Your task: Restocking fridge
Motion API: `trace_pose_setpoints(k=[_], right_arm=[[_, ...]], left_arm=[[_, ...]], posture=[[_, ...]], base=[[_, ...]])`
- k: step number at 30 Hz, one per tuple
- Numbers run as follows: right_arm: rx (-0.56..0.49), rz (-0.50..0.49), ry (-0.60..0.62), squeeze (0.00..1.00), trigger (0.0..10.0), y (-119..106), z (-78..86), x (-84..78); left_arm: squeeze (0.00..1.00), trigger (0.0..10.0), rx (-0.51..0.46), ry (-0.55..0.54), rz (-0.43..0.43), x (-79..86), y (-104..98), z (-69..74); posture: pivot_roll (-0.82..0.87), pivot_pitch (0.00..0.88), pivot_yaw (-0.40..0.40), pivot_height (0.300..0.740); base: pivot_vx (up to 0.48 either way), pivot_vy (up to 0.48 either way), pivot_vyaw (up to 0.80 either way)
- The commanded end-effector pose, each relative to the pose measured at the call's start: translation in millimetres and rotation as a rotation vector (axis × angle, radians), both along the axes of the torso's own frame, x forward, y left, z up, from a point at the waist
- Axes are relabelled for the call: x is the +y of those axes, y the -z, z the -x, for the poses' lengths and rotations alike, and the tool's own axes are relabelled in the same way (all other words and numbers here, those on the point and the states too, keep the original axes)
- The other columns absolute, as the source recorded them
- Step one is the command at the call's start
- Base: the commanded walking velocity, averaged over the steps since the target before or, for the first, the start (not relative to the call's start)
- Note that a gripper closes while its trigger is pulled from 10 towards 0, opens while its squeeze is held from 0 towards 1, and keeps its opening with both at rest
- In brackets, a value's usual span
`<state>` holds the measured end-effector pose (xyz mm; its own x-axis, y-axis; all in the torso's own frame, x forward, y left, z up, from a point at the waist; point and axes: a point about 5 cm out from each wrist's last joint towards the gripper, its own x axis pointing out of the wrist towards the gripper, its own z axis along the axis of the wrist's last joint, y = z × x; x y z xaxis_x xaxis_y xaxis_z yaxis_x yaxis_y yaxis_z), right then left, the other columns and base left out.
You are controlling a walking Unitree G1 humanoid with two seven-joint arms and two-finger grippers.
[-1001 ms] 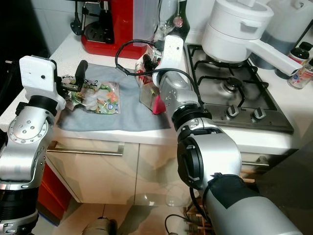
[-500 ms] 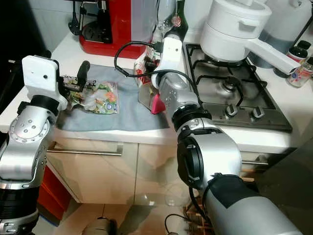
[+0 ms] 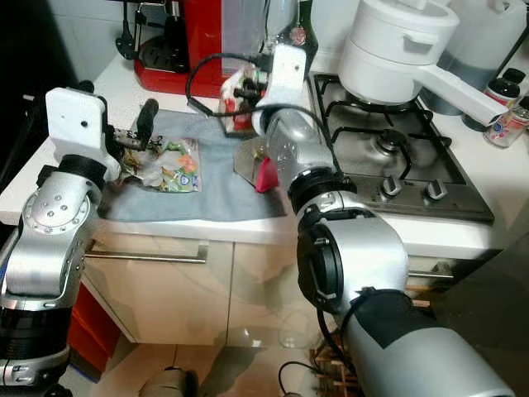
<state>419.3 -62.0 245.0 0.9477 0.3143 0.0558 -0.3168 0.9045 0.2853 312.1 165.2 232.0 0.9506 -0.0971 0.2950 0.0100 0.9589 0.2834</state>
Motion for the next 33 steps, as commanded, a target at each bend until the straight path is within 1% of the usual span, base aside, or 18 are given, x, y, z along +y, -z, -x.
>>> trace_pose_setpoints(k=[1, 4, 9, 10, 11, 14, 15, 16, 18, 19, 22, 24, 27, 32, 33], right_arm=[[-0.165, 0.034, 0.021, 0.00, 0.0, -33, -2.0, -6.6], [-0.266, 0.071, 0.043, 0.00, 0.0, -46, -0.8, -11.7], [-0.441, 0.120, 0.152, 0.00, 0.0, -54, 5.6, -31.6], [-0.441, 0.120, 0.152, 0.00, 0.0, -54, 5.6, -31.6], [-0.491, 0.144, 0.193, 0.00, 0.0, -54, 8.8, -38.3], [-0.561, 0.147, 0.329, 0.00, 0.0, -54, 16.5, -58.7], [-0.578, 0.151, 0.365, 0.00, 0.0, -54, 18.7, -63.3], [-0.578, 0.151, 0.365, 0.00, 0.0, -54, 18.7, -63.3], [-0.636, 0.182, 0.421, 0.00, 0.0, -52, 27.3, -68.0], [-0.636, 0.182, 0.421, 0.00, 0.0, -52, 27.3, -68.0], [-0.721, 0.267, 0.490, 0.00, 0.0, -41, 45.5, -70.8], [-0.739, 0.300, 0.510, 0.00, 0.0, -36, 51.8, -71.3], [-0.687, 0.307, 0.545, 0.00, 0.0, -21, 55.9, -78.6], [-0.662, 0.317, 0.551, 0.00, 0.0, -16, 55.6, -80.3], [-0.644, 0.316, 0.550, 0.00, 0.0, -12, 55.2, -80.8]], left_arm=[[0.00, 10.0, -0.010, 0.027, -0.005, -6.7, -3, -3.3], [0.00, 10.0, -0.012, 0.027, -0.006, -7.9, -2, -4.8], [0.00, 10.0, 0.025, 0.056, -0.028, -19.1, 9, -8.5], [0.00, 10.0, 0.025, 0.056, -0.028, -19.1, 9, -8.5], [0.00, 10.0, 0.034, 0.070, -0.027, -23.8, 12, -10.5], [0.00, 10.0, 0.038, 0.091, -0.025, -31.1, 15, -14.2], [0.00, 10.0, 0.038, 0.094, -0.024, -32.3, 15, -15.4], [0.00, 10.0, 0.038, 0.094, -0.024, -32.3, 15, -15.4], [0.00, 10.0, 0.035, 0.095, -0.018, -33.7, 14, -19.1], [0.00, 10.0, 0.035, 0.095, -0.018, -33.7, 14, -19.1], [0.00, 10.0, 0.003, 0.111, 0.006, -37.1, 7, -24.5], [0.00, 10.0, -0.012, 0.115, 0.011, -38.2, 4, -26.6], [0.00, 10.0, -0.027, 0.105, 0.017, -39.5, 2, -30.3], [0.00, 10.0, -0.039, 0.100, 0.029, -41.0, 0, -32.6], [0.00, 10.0, -0.042, 0.097, 0.033, -41.0, -1, -32.6]], posture=[[0.19, 0.000, -0.068, 0.740], [0.19, 0.000, -0.069, 0.740], [0.16, 0.000, -0.066, 0.740], [0.16, 0.000, -0.066, 0.740], [0.14, 0.000, -0.063, 0.740], [0.12, 0.000, -0.055, 0.740], [0.12, 0.000, -0.055, 0.740], [0.12, 0.000, -0.055, 0.740], [0.10, 0.000, -0.040, 0.740], [0.10, 0.000, -0.040, 0.740], [0.08, 0.000, -0.024, 0.740], [0.08, 0.000, -0.023, 0.740], [0.07, 0.000, -0.016, 0.740], [0.07, 0.000, -0.019, 0.740], [0.07, 0.000, -0.020, 0.740]], base=[[0.000, 0.000, 0.00], [0.000, 0.000, 0.00], [0.000, 0.000, 0.00], [0.000, 0.000, 0.00], [0.000, 0.000, 0.00], [0.000, 0.000, 0.00], [0.000, 0.000, 0.00], [0.000, 0.000, 0.00], [0.000, 0.000, 0.00], [0.000, 0.000, 0.00], [0.000, 0.000, 0.00], [0.000, 0.000, 0.00], [-0.196, 0.000, 0.00], [-0.339, 0.000, 0.00], [-0.349, 0.000, 0.00]])
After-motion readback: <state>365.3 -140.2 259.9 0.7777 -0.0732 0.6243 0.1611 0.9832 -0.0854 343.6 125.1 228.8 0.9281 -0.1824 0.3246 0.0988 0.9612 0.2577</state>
